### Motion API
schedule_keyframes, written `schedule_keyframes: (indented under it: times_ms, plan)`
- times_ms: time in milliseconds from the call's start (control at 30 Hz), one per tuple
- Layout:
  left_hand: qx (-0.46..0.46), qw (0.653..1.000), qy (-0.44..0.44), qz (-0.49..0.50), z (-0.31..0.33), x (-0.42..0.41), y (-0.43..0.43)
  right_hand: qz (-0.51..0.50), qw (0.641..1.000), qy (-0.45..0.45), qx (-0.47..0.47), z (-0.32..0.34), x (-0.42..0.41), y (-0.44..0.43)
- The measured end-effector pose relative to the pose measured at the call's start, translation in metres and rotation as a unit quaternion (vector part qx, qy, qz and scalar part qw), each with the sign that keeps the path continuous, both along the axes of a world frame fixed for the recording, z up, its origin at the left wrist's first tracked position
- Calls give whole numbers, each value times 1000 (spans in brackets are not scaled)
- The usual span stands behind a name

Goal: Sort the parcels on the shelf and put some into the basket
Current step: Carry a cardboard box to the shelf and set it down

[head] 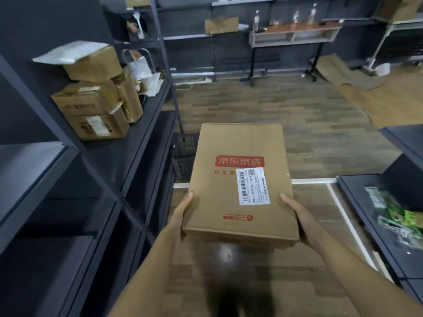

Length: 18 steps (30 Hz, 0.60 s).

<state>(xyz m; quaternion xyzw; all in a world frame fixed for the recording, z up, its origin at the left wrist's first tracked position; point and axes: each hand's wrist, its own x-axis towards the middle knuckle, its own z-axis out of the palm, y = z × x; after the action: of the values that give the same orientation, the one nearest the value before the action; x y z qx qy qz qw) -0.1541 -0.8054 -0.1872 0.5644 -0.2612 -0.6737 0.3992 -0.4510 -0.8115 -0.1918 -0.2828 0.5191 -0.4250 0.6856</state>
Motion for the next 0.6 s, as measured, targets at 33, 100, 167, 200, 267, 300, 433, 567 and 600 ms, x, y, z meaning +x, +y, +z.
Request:
schedule_keyframes:
  times_ms: [33, 100, 167, 200, 267, 300, 433, 567, 600]
  plan:
    - [-4, 1000, -1, -3, 2, 1, -12, -8, 1000, 1, -1, 2, 1, -9]
    - [-1, 1000, -2, -9, 5, 2, -33, -22, 1000, 2, -6, 4, 2, -27]
    - [3, 1000, -2, -10, 3, 3, -55, -30, 999, 3, -16, 6, 2, -45]
    - [6, 1000, -3, -9, 1, 4, -65, -33, 999, 4, -21, 7, 2, -54]
    - [13, 1000, -10, -2, -3, 2, -84, -33, 999, 3, -26, 5, 0, -72]
    - [15, 1000, -12, 3, -5, 1, -93, -31, 999, 1, -25, 3, -2, -81]
    - [28, 999, -8, 24, -16, -6, -131, -25, 1000, 0, -17, -8, -9, -127]
    - [35, 998, -29, 42, -23, -14, -181, -1, 1000, -10, -27, -13, -18, -183]
    - [31, 998, -33, 43, -22, -17, -196, 2, 1000, -10, -28, -12, -22, -199]
